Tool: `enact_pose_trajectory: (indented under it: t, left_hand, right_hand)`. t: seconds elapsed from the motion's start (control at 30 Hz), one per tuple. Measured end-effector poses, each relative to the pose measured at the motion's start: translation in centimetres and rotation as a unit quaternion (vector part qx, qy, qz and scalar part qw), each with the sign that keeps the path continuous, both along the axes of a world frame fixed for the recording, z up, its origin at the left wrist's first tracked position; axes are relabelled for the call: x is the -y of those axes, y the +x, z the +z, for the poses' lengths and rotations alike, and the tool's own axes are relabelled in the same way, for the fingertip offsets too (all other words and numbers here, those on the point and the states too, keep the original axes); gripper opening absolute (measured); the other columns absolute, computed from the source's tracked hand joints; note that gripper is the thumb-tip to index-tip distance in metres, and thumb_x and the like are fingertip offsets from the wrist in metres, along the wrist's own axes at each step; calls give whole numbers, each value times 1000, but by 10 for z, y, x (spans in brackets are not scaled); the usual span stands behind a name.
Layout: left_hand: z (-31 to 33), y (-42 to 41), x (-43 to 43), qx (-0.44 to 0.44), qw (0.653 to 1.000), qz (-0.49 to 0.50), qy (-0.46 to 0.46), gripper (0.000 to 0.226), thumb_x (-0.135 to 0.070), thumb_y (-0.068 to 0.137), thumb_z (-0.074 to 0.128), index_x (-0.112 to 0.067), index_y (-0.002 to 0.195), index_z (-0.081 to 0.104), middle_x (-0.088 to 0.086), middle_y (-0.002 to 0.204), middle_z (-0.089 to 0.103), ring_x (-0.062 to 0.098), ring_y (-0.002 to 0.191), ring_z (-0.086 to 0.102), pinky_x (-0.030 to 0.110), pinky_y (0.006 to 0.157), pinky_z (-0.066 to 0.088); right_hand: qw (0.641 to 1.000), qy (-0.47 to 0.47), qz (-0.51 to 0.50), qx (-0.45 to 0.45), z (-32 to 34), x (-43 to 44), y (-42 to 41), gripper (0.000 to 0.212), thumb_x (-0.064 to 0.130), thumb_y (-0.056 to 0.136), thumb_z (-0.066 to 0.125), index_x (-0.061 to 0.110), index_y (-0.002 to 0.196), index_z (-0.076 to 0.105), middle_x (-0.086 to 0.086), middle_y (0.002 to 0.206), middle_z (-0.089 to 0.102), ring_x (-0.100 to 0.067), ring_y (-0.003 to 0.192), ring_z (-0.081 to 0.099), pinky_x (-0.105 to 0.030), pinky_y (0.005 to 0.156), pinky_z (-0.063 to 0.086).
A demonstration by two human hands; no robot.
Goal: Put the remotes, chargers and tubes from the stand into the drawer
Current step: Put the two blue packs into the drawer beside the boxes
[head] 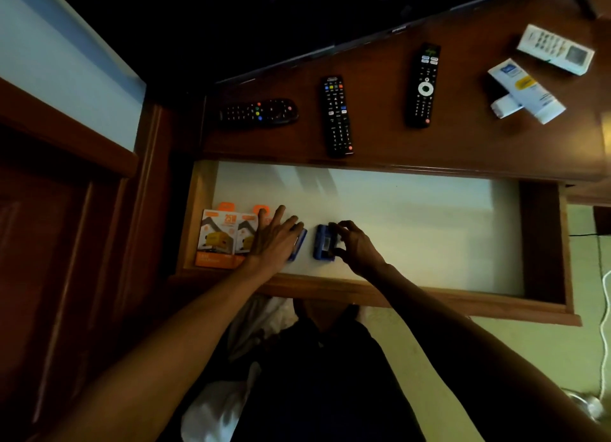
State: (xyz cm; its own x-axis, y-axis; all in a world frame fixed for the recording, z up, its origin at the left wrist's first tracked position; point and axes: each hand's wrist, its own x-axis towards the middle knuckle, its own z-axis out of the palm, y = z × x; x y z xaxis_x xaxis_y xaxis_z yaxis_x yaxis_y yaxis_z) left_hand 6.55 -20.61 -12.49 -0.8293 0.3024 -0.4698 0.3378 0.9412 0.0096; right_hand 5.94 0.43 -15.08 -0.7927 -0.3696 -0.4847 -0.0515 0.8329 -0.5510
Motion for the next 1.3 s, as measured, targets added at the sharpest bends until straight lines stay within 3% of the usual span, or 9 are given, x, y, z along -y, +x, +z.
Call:
enact_pose_trajectory:
  t: [0.27,0.43,0.57,0.73,0.87,0.97,1.1,1.2,1.3]
  left_hand:
    - [3,21,10,22,1000,12,9,49,-21,93,51,-21,141,43,-2,141,54,31,148,12,63,112,2]
    - [6,23,13,32,999,8,-2,49,-16,89,55,-22,138,48,-2,132,61,30,148,11,66,110,3]
    - [5,25,13,32,999,22,5,48,-13,89,56,-21,136,49,-1,129,63,29,149,9,67,111,1]
    - [13,22,6,44,999,25,-5,44,-8,89,52,-16,132,52,3,127,64,31,149,8,65,113,2]
    - [19,16,6,59,998,-13,-9,47,-19,93,51,-12,139,45,8,134,58,34,146,18,63,113,11]
    - [40,0,9,3,999,-31,23,50,-28,95,50,-15,142,40,10,129,61,33,123,50,49,97,39]
    - [90,-49,25,-131,983,43,124,34,-25,96,49,-17,129,55,9,113,69,28,99,64,42,81,53]
    - [114,-94,39,-193,961,102,171,37,-27,95,55,-18,130,55,7,121,65,27,109,58,41,84,50]
    - [123,-133,51,-187,959,122,172,53,-29,90,63,-15,139,47,9,142,50,30,128,45,45,101,43]
  right_hand:
    - [1000,-7,13,27,-2,22,18,64,16,81,75,16,141,50,-11,137,47,-30,110,60,-35,94,48]
    - [1000,-1,8,22,-1,30,19,60,22,77,79,21,133,58,-7,124,55,-27,99,64,-31,78,48]
    - [1000,8,-1,11,-2,36,22,55,21,76,79,19,127,60,-8,122,56,-30,95,64,-35,77,51]
    - [999,26,4,24,1,44,21,53,22,75,80,15,123,58,-11,122,54,-34,97,64,-40,79,53]
    - [997,52,54,22,10,42,13,57,37,80,74,19,130,54,-12,126,52,-33,111,57,-41,85,51]
    - [992,80,91,-16,31,39,1,61,49,87,62,23,139,45,-8,134,54,-30,120,53,-43,91,49]
    - [990,51,43,-122,77,32,-35,44,55,91,51,25,123,57,6,106,73,-19,92,69,-32,71,50]
    - [979,27,-15,-203,116,27,-65,33,52,91,52,25,108,64,10,89,76,-17,82,70,-29,65,44]
    - [966,20,-75,-247,143,22,-93,25,45,90,54,25,98,67,7,85,76,-23,78,71,-26,58,42]
